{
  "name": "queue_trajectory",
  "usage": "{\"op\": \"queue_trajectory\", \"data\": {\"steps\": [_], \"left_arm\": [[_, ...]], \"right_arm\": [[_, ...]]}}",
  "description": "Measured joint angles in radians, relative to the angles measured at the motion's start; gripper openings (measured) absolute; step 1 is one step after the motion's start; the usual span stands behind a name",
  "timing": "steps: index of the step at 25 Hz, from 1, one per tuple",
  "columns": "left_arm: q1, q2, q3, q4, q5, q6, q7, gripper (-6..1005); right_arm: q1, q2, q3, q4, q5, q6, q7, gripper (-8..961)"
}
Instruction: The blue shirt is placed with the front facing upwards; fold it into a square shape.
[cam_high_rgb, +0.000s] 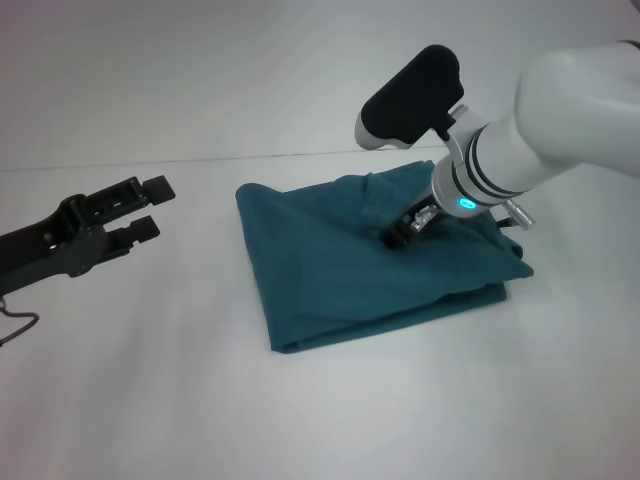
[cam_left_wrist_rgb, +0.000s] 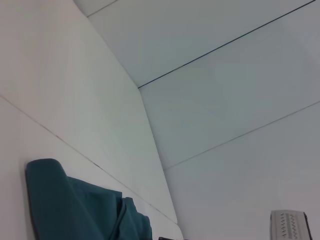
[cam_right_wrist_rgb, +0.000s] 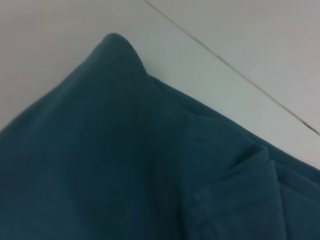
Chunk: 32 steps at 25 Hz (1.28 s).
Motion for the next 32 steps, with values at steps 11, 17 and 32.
{"op": "queue_trajectory", "data": {"steps": [11,17,32], "left_arm": [[-0.005,-0.003,0.008,-0.006,-0.001,-0.016,0.003,828],[-0.004,-0.003,0.008,-0.007,-0.001,-0.017,0.003,827],[0.0,-0.003,0.009,-0.01,-0.001,-0.016,0.003,826]], "right_arm": [[0.002,-0.002,-0.002,0.008,-0.116,0.024,0.151,499],[0.0,-0.002,-0.002,0.008,-0.117,0.021,0.151,238],[-0.046,-0.023,0.015,-0.05,-0.132,0.014,0.275,68]]}}
